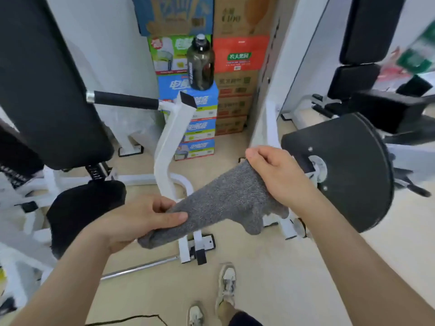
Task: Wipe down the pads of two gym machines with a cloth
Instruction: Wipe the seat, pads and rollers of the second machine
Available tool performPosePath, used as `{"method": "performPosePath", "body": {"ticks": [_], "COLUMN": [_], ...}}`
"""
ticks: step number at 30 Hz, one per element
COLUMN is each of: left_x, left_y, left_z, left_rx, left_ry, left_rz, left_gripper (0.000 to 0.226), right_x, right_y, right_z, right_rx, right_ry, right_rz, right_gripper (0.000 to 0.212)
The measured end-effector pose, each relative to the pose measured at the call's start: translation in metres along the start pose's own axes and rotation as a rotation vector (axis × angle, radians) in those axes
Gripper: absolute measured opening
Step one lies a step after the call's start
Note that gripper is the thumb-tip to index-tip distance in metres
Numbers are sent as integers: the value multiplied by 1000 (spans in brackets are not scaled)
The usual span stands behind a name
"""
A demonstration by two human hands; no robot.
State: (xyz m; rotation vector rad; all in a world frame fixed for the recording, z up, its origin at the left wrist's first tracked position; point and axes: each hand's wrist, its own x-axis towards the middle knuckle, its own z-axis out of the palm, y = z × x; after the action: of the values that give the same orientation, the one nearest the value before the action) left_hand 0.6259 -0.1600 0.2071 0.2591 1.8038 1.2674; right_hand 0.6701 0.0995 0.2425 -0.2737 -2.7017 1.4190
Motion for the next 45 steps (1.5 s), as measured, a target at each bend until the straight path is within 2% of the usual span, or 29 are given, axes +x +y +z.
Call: {"method": "performPosePath", "body": {"ticks": [2,4,7,9,10,12,13,17,21,24,29,32,36,39,41,42,44,45], "left_x": [16,31,56,74,83,101,110,147,185,218,274,315,375,408,423,428,436,442], "left_y": [11,26,53,74,87,113,126,165,192,209,241,256,279,303,322,332,351,359], "left_z": [22,47,97,140,163,212,238,346,437,494,588,643,712,763,793,809,842,861], "left_rx": [-101,-263,-404,-434,-446,-464,-464,-392,-402,-331,-184,-115,-11,147,362,420,390,409], "left_ry": [-52,-84,-125,-100,-77,-15,-1,-44,-107,-135,-49,8,28,30,91,82,-41,-93], "left_rz": [30,54,89,114,127,158,165,165,102,60,147,198,236,334,438,480,497,500], "left_gripper": [43,62,78,79,73,37,18,47,42,35,23,18,16,33,39,35,25,28], "right_x": [-19,-40,-75,-96,-105,-121,-128,-161,-179,-189,-202,-204,-199,-192,-186,-182,-171,-165], "right_y": [15,32,60,88,103,136,152,213,278,327,386,427,473,501,518,526,542,549], "right_z": [-37,-74,-136,-178,-198,-237,-259,-340,-406,-446,-513,-562,-636,-684,-710,-721,-741,-750], "right_rx": [10,126,375,388,361,296,263,108,-7,25,567,547,594,776,910,939,929,929], "right_ry": [68,78,-74,-149,-160,-154,-132,72,366,538,599,606,491,483,533,548,545,540], "right_rz": [73,168,247,259,264,289,303,322,350,424,474,486,538,548,576,595,630,646], "right_gripper": [41,42,32,18,15,18,18,23,25,20,14,17,20,20,19,18,16,15]}}
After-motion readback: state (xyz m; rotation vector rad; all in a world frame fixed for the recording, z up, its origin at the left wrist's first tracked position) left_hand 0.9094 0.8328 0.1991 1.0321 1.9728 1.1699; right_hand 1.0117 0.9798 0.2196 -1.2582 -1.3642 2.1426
